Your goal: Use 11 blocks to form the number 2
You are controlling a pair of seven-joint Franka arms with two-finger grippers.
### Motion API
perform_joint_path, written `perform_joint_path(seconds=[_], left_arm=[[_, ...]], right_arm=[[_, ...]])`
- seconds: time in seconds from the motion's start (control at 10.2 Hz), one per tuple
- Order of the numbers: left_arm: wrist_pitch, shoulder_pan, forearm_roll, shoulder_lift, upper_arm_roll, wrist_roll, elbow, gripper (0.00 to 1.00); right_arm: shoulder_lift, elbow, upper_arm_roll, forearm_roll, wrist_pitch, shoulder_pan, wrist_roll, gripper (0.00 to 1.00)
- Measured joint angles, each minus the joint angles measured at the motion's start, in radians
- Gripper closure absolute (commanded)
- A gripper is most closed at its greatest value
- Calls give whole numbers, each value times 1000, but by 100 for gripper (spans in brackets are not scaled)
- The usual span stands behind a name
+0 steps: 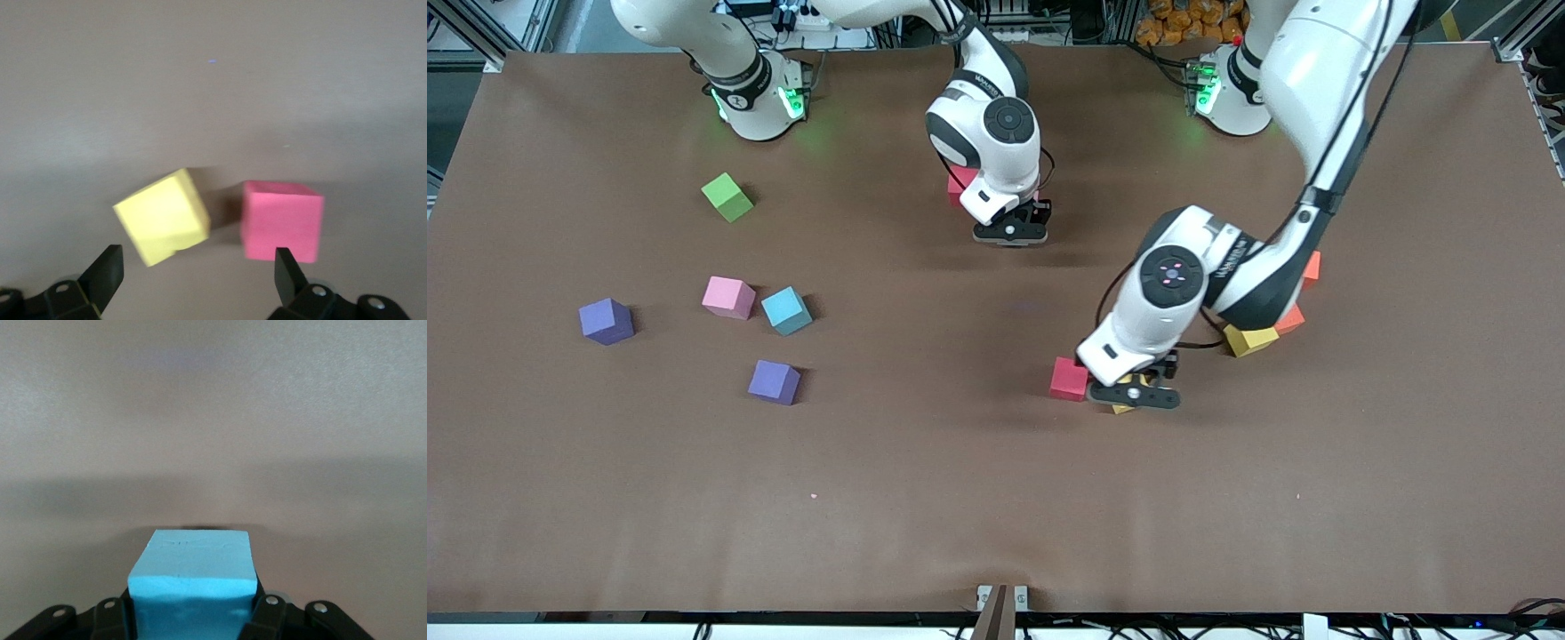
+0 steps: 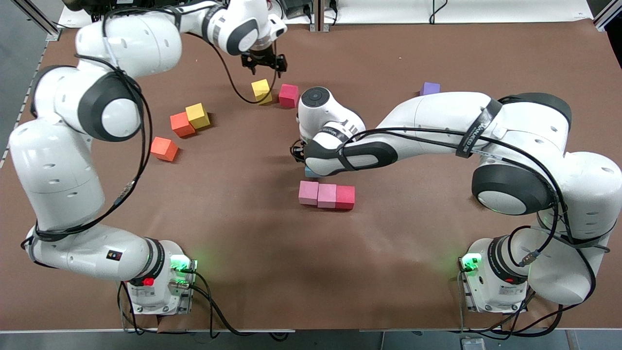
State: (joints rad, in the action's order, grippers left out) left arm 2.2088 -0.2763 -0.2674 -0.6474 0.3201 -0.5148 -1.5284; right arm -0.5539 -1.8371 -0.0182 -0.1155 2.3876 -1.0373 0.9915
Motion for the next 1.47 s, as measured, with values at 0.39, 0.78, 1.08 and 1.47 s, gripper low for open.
perform_joint_path(seconds=[0.39,0.78,1.08,1.47], left_arm=[[100,-49,0,-80,-6,1,36,0],[142,-54,0,-129,-10,6,42,0],[163,-55,0,-156,-10,5,42,0],[164,-63,14,-165,-11,5,41,1]], right_arm=[[-8,-15,0,0,42,-27,42,71],[-22,-17,1,0,49,-43,52,70],[-30,-17,1,0,54,-47,53,70],[-33,-17,1,0,56,-49,53,70]])
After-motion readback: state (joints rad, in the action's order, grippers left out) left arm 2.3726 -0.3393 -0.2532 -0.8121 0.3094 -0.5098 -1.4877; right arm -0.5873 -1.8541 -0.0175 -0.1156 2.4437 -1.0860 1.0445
